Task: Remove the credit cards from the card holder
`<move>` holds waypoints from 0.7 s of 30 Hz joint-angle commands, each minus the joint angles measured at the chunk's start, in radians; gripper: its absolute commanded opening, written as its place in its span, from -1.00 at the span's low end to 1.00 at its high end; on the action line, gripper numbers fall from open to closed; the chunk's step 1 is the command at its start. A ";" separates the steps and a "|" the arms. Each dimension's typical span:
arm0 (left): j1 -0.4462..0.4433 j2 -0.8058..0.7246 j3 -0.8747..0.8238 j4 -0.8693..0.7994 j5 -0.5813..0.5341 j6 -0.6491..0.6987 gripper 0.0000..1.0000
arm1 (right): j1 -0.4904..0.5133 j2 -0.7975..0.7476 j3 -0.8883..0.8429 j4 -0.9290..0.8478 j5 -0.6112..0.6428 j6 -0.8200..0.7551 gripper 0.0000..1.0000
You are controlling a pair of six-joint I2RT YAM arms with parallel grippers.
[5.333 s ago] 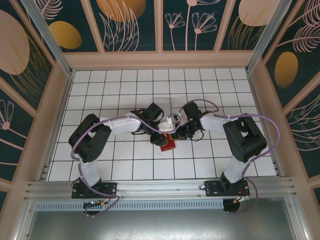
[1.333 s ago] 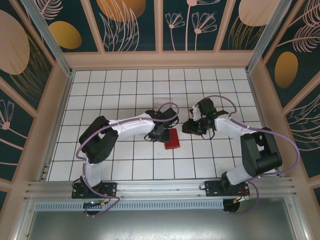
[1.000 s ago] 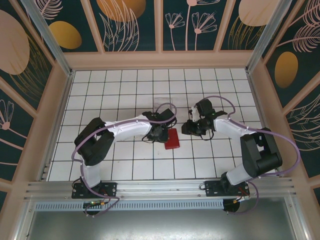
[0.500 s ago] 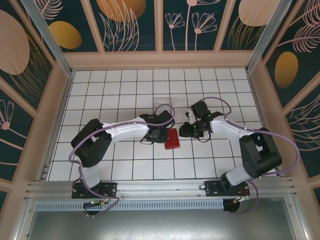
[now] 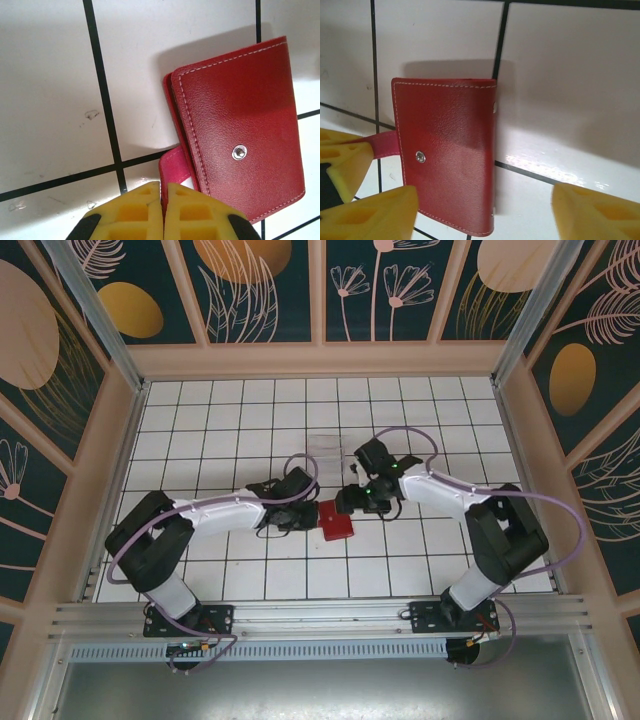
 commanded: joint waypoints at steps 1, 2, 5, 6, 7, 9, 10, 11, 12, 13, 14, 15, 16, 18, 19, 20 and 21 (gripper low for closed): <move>0.016 -0.026 -0.066 0.128 0.077 -0.030 -0.94 | 0.038 0.048 0.061 -0.068 0.059 0.005 0.56; 0.022 -0.034 -0.088 0.159 0.089 -0.036 -0.95 | 0.047 0.062 0.073 -0.077 0.066 0.005 0.60; 0.046 -0.051 -0.157 0.254 0.134 -0.061 -0.97 | 0.071 0.100 0.109 -0.097 0.077 0.008 0.80; 0.050 -0.051 -0.168 0.265 0.139 -0.058 -0.97 | 0.080 0.114 0.121 -0.104 0.076 0.008 0.83; 0.054 -0.049 -0.174 0.267 0.137 -0.050 -0.98 | 0.086 0.122 0.130 -0.106 0.079 0.008 0.85; 0.055 -0.044 -0.186 0.277 0.139 -0.040 -0.99 | 0.099 0.142 0.148 -0.112 0.084 0.012 0.91; 0.057 -0.041 -0.193 0.284 0.139 -0.037 -1.00 | 0.105 0.152 0.157 -0.116 0.086 0.013 0.95; 0.057 -0.038 -0.199 0.292 0.142 -0.033 -1.00 | 0.109 0.163 0.167 -0.122 0.090 0.014 0.98; 0.058 -0.035 -0.206 0.300 0.143 -0.031 -1.00 | 0.116 0.175 0.180 -0.131 0.098 0.014 0.98; 0.061 -0.031 -0.212 0.305 0.144 -0.028 -1.00 | 0.122 0.187 0.191 -0.141 0.109 0.014 0.98; 0.061 -0.030 -0.218 0.312 0.144 -0.027 -1.00 | 0.125 0.194 0.199 -0.145 0.118 0.016 0.98; 0.065 -0.029 -0.225 0.323 0.148 -0.029 -1.00 | 0.127 0.205 0.206 -0.151 0.127 0.022 0.98; 0.067 -0.029 -0.233 0.335 0.155 -0.031 -1.00 | 0.127 0.213 0.211 -0.153 0.130 0.027 0.98; 0.071 -0.029 -0.245 0.355 0.167 -0.034 -1.00 | 0.130 0.227 0.219 -0.157 0.139 0.034 0.98; 0.072 -0.028 -0.250 0.360 0.170 -0.034 -1.00 | 0.133 0.235 0.223 -0.159 0.146 0.040 0.98; 0.072 -0.027 -0.254 0.365 0.172 -0.034 -1.00 | 0.134 0.240 0.226 -0.161 0.150 0.043 0.98; 0.073 -0.027 -0.258 0.373 0.177 -0.034 -1.00 | 0.137 0.247 0.232 -0.163 0.152 0.048 0.98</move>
